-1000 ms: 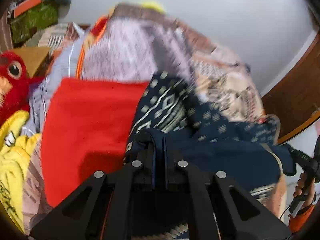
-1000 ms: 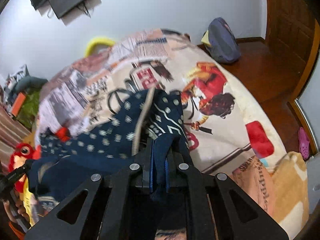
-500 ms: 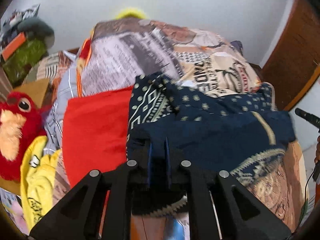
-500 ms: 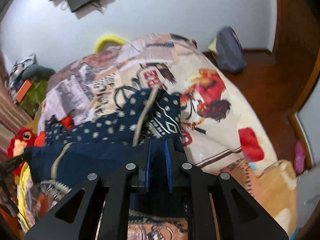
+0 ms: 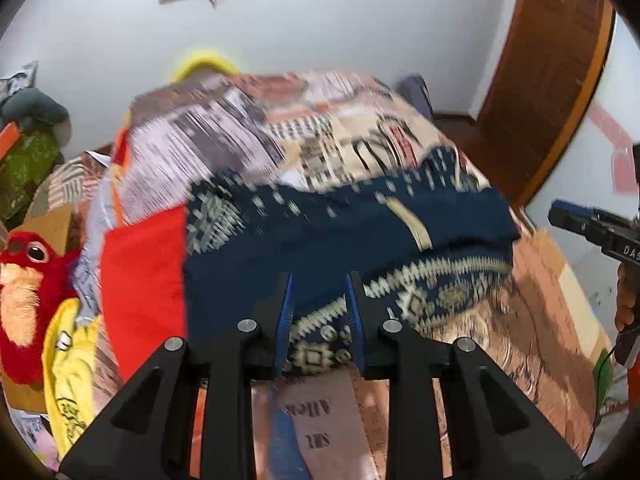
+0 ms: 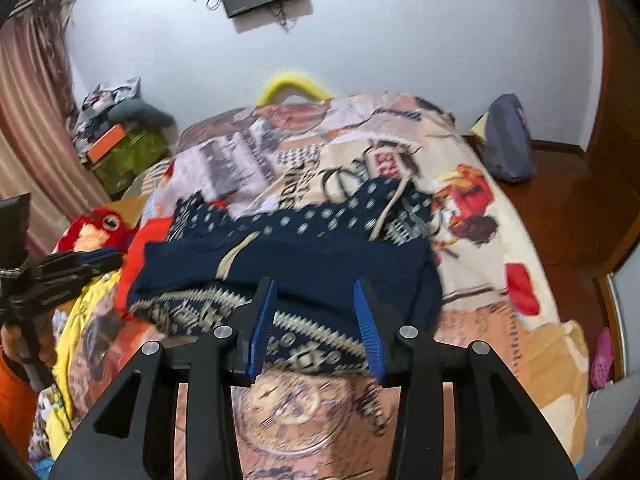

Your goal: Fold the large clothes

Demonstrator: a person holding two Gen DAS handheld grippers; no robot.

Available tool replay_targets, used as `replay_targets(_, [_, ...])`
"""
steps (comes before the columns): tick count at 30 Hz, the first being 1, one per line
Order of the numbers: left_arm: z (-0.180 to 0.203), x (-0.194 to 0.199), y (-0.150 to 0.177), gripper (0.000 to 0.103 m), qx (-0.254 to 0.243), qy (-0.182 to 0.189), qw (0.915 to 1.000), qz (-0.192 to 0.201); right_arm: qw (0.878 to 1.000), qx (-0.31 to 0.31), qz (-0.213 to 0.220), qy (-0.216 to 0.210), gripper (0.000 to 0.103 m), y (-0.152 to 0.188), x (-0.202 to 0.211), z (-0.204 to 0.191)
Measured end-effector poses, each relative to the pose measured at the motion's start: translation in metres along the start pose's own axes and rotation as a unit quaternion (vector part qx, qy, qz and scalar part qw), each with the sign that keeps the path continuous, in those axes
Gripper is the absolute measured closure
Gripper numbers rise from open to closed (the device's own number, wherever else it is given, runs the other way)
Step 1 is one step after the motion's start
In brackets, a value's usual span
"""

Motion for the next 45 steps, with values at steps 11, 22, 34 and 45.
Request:
replay_targets(11, [-0.002, -0.094, 0.005, 0.067, -0.011, -0.053, 0.9963, -0.067, 0.996, -0.004, -0.092, 0.000, 0.065, 0.013, -0.097, -0.005])
replay_targets(22, [-0.047, -0.096, -0.088, 0.050, 0.005, -0.123, 0.9921, -0.024, 0.996, -0.006, -0.066, 0.057, 0.065, -0.068, -0.116, 0.024])
replay_targets(34, [-0.058, -0.019, -0.126, 0.045, 0.030, -0.096, 0.9936, 0.052, 0.999, 0.004, 0.017, 0.038, 0.056, -0.105, -0.053, -0.002])
replay_targets(45, [0.005, -0.053, -0.045, 0.045, -0.035, -0.024, 0.9991, -0.002, 0.995, 0.096, -0.005, 0.007, 0.056, -0.047, -0.072, -0.056])
Point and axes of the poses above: each gripper's, at about its wrist camera, not at the fingertips, and x roughly against the way its jaws point, z to its right, y to its underside, the point moved 3 cm from there along -x, roughly the way its jaws point, and after that the axes turned 10 degrees about -z, right-handed, at the moved point
